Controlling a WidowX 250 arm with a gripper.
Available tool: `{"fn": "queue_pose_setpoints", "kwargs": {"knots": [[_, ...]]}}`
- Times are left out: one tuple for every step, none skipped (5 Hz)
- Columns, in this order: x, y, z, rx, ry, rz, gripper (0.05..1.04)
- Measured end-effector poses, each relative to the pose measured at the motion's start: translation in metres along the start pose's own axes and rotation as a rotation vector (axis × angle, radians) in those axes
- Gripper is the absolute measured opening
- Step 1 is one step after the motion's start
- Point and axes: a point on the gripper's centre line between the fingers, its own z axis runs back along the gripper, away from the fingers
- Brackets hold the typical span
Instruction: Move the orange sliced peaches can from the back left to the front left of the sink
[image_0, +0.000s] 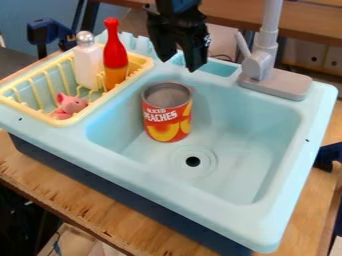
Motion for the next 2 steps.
{"fn": "queue_pose_setpoints", "kwargs": {"knots": [[0.003,-0.002,-0.004,0.063,-0.001,0.014,0.999],[-0.002,-0.003,-0.018,0.085,0.000,0.006,0.999]]}}
